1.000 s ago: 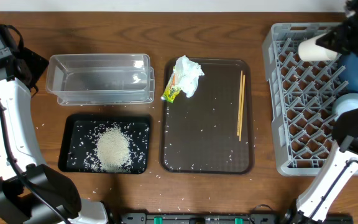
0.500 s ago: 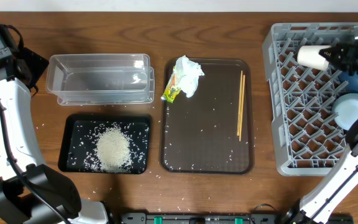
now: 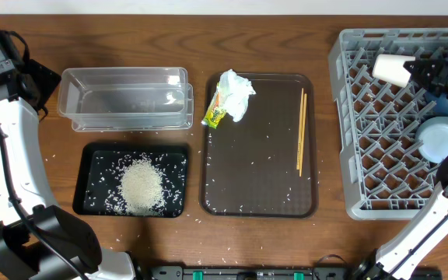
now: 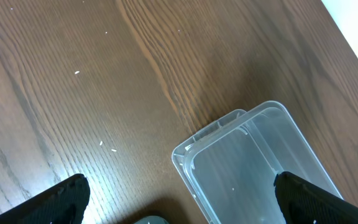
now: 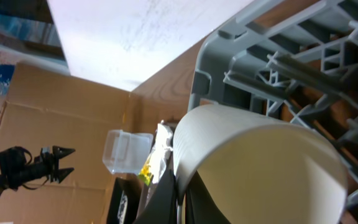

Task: Sort waste into correct bins and load items into the dishwasher rack
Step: 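Lower the white paper cup upright into the rack's back area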

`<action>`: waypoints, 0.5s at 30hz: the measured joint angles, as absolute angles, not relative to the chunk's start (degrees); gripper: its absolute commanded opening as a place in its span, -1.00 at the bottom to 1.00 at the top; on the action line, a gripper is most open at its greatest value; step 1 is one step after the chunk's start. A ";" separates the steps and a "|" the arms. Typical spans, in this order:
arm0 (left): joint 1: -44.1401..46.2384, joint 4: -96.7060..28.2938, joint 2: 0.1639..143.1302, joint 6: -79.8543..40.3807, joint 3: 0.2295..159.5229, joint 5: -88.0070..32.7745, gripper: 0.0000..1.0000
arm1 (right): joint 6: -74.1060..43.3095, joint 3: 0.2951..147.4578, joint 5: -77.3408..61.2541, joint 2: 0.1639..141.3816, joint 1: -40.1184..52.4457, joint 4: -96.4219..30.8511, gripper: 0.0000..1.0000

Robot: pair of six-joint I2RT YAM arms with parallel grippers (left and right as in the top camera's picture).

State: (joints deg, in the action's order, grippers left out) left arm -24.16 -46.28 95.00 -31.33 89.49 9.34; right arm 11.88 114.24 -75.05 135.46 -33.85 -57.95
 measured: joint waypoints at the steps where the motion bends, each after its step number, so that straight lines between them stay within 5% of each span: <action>1: -24.16 -46.28 95.00 -31.33 89.49 9.34 0.95 | 11.44 113.84 -75.05 135.31 -33.85 -57.30 -0.97; 15: -24.16 -46.28 95.00 -31.33 89.49 9.37 0.95 | 5.89 113.10 -68.12 133.34 -34.09 -58.52 -0.77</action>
